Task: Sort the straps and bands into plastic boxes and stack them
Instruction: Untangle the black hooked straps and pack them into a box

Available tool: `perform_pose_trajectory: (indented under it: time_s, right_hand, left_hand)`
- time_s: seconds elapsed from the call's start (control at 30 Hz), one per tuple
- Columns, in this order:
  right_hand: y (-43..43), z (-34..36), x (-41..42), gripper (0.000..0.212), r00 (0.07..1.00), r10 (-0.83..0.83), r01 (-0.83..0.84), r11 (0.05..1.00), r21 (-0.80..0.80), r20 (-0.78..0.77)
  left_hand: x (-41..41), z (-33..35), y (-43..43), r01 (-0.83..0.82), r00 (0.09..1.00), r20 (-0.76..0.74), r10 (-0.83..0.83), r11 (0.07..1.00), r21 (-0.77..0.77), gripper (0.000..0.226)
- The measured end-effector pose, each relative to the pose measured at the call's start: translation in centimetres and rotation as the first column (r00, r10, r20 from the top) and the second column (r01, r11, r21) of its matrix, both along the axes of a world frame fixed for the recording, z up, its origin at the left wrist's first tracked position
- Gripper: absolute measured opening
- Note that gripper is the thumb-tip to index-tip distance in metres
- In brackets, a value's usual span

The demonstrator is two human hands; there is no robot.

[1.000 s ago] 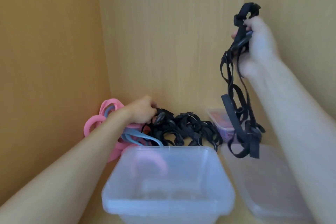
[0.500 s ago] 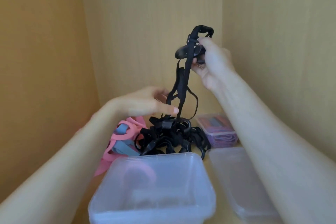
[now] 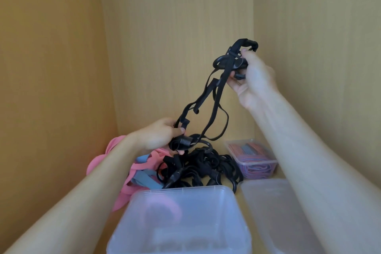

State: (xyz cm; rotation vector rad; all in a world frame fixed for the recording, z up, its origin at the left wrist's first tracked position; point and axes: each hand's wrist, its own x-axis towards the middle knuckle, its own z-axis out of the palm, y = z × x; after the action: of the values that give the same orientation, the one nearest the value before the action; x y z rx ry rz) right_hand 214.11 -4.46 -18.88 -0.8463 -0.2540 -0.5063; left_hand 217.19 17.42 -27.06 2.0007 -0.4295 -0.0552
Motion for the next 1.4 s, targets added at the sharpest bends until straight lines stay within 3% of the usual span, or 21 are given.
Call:
perform_pose_trajectory:
  time_s: [0.13,0.3,0.53,0.7,0.97,1.23,1.33,1.4]
  right_hand:
    - [0.1,-0.2,0.0,0.014,1.000,0.003,-0.002,0.999,-0.037,0.015]
    - [0.3,-0.5,0.4,0.020,0.999,-0.009,0.012,0.994,-0.109,0.032]
    - [-0.6,-2.2,2.3,0.018,0.996,-0.078,0.070,0.988,-0.139,-0.051]
    - [-2.1,-3.5,3.7,0.014,0.983,-0.124,0.109,0.988,-0.106,-0.139]
    - [-3.2,-3.1,4.2,0.013,0.982,-0.136,0.129,0.990,-0.059,-0.127]
    - [-3.9,-2.9,3.6,0.017,0.985,-0.125,0.124,0.992,-0.019,-0.115]
    - [-3.6,-3.2,3.6,0.020,0.973,-0.220,0.201,0.956,-0.214,-0.071]
    - [-3.0,-3.5,3.5,0.025,0.950,-0.311,0.279,0.853,-0.440,-0.002]
  left_hand:
    - [0.0,0.2,-0.2,-0.090,0.996,-0.023,0.087,0.968,-0.233,0.012]
    - [0.7,0.9,0.0,-0.241,0.965,-0.038,0.260,0.817,-0.525,0.012]
    - [0.6,1.6,1.6,-0.052,0.995,-0.094,-0.027,0.664,-0.745,0.019]
    - [0.5,1.7,2.0,0.041,0.987,-0.068,-0.146,0.637,-0.770,0.023]
    - [0.4,1.3,1.8,-0.059,0.985,-0.155,-0.072,0.711,-0.701,0.029]
    - [0.2,1.2,2.0,-0.079,0.994,-0.110,0.018,0.810,-0.581,0.026]
    - [0.4,1.4,2.1,-0.069,0.992,-0.122,-0.009,0.785,-0.616,0.029]
    - [0.5,1.4,2.3,-0.045,0.992,-0.119,-0.043,0.759,-0.650,0.031]
